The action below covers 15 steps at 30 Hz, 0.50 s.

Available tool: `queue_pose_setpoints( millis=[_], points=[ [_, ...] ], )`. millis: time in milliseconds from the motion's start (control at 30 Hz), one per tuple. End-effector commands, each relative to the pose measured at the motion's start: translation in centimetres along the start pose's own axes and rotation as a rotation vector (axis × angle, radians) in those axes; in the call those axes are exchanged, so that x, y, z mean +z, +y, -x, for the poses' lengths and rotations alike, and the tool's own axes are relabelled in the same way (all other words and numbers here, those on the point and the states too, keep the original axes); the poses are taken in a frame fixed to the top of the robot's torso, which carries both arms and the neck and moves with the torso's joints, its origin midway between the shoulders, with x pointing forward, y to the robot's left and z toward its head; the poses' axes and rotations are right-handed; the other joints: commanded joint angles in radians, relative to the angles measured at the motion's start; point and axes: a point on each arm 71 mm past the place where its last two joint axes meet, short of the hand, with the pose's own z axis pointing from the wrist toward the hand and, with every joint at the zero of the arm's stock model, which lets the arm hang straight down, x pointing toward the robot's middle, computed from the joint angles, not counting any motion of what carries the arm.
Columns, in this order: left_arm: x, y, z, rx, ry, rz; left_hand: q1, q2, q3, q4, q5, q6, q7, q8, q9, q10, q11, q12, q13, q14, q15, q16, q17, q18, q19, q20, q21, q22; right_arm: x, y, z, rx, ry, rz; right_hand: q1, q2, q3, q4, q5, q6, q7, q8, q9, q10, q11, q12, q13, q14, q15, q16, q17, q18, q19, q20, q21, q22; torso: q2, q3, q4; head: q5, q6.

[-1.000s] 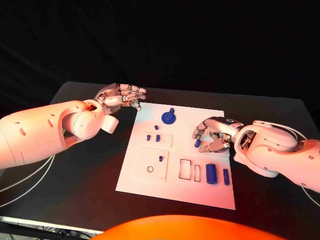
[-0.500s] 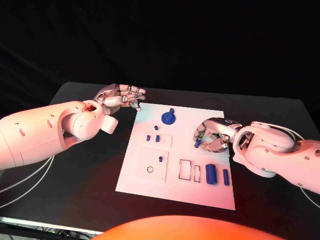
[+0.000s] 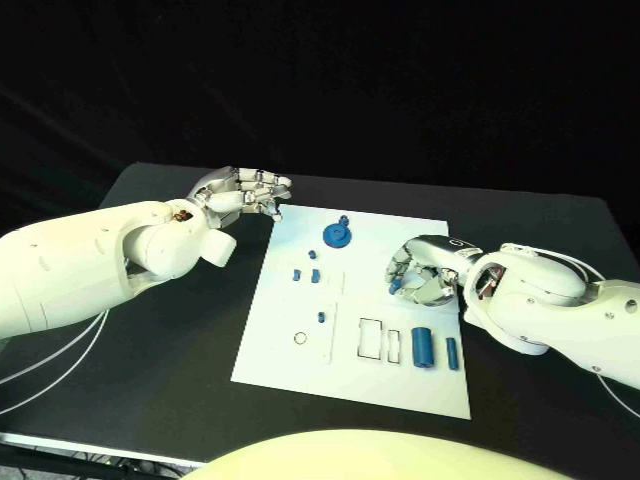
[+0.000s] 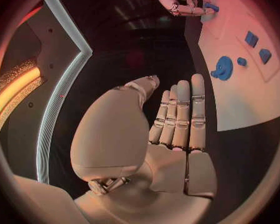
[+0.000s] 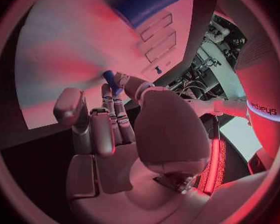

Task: Assemble the parts on the task board

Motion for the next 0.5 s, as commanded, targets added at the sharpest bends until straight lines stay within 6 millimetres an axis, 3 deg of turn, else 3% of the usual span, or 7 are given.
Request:
queue_pose_setpoints(
  millis=[33, 300, 500],
  points=[
    [0.02, -0.07, -0.14, -0.003, 0.010, -0.003, 0.007, 0.007, -0.004, 0.005, 0.001, -0.007, 0.024, 0.006, -0.001, -0.007, 0.001, 0.005, -0.002, 0.004, 0.006, -0.006, -0.002, 0.014, 0.008, -0.001, -0.007, -0.002, 0.03, -0.01, -0.09, -0.007, 0.001, -0.002, -0.007, -0.006, 0.004, 0.001, 0.001, -0.004, 0.002, 0.002, 0.000, 0.001, 0.001, -0.004, -0.001, 0.031, -0.005, 0.004, -0.001, -0.008, 0.003, 0.001, -0.003, 0.031, 0.000, -0.0006, -0.0002, 0.000, -0.001],
    [0.01, -0.06, -0.13, -0.009, 0.010, -0.001, 0.007, 0.007, -0.004, 0.005, 0.001, -0.007, 0.024, 0.006, -0.001, -0.007, 0.001, 0.005, -0.002, 0.004, 0.006, -0.006, -0.002, 0.014, 0.008, -0.001, -0.007, -0.002, 0.16, 0.03, -0.21, -0.008, 0.005, -0.011, -0.014, -0.011, 0.007, 0.007, 0.001, -0.007, 0.002, 0.001, 0.001, 0.001, 0.001, -0.009, 0.000, 0.031, -0.004, 0.005, 0.001, -0.009, 0.003, 0.002, -0.002, 0.033, 0.000, -0.0005, 0.0004, -0.001, -0.002],
    [-0.01, -0.05, -0.12, -0.011, 0.010, 0.001, 0.007, 0.007, -0.005, 0.006, 0.001, -0.008, 0.024, 0.006, -0.001, -0.008, 0.001, 0.005, -0.002, 0.004, 0.006, -0.006, -0.002, 0.014, 0.009, -0.001, -0.007, -0.002, 0.20, 0.06, -0.01, 0.017, -0.029, -0.013, -0.014, 0.021, 0.036, 0.027, 0.000, 0.023, -0.010, 0.022, 0.013, 0.070, -0.015, 0.009, 0.007, 0.034, -0.016, 0.010, 0.009, -0.012, 0.013, -0.006, 0.020, 0.045, 0.000, -0.0006, 0.0005, -0.002, -0.001]
  ],
)
